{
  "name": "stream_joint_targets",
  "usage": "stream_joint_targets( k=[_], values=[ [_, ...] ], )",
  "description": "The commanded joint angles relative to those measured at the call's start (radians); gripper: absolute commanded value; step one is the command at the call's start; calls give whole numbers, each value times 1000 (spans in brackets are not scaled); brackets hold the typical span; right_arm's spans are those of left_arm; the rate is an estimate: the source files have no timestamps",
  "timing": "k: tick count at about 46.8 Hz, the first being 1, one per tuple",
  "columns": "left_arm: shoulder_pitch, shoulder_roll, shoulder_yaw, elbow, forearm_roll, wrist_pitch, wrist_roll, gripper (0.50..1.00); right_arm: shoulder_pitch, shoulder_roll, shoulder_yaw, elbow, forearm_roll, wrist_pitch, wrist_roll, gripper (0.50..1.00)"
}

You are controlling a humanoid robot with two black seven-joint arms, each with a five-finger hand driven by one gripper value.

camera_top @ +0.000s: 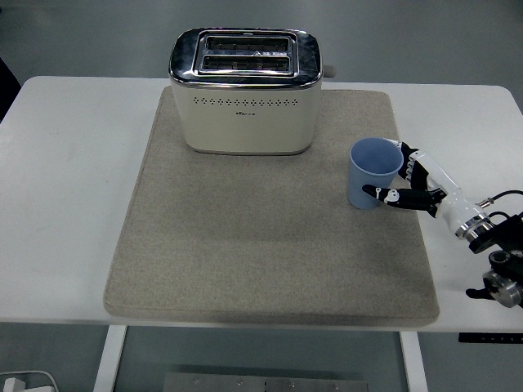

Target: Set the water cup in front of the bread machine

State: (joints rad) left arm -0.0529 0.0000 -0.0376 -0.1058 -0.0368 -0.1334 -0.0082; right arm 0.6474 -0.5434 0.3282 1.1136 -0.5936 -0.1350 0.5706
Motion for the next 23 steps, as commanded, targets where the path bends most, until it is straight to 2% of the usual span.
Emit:
stream_joint_targets(
  k=[1,23],
  values=[
    [-1,0,1,0,0,0,-1,1000,0,-1,0,0,0,0,-1,503],
    [1,0,-1,0,0,0,-1,1000,20,-1,5,3,12,2,-8,500]
  ],
)
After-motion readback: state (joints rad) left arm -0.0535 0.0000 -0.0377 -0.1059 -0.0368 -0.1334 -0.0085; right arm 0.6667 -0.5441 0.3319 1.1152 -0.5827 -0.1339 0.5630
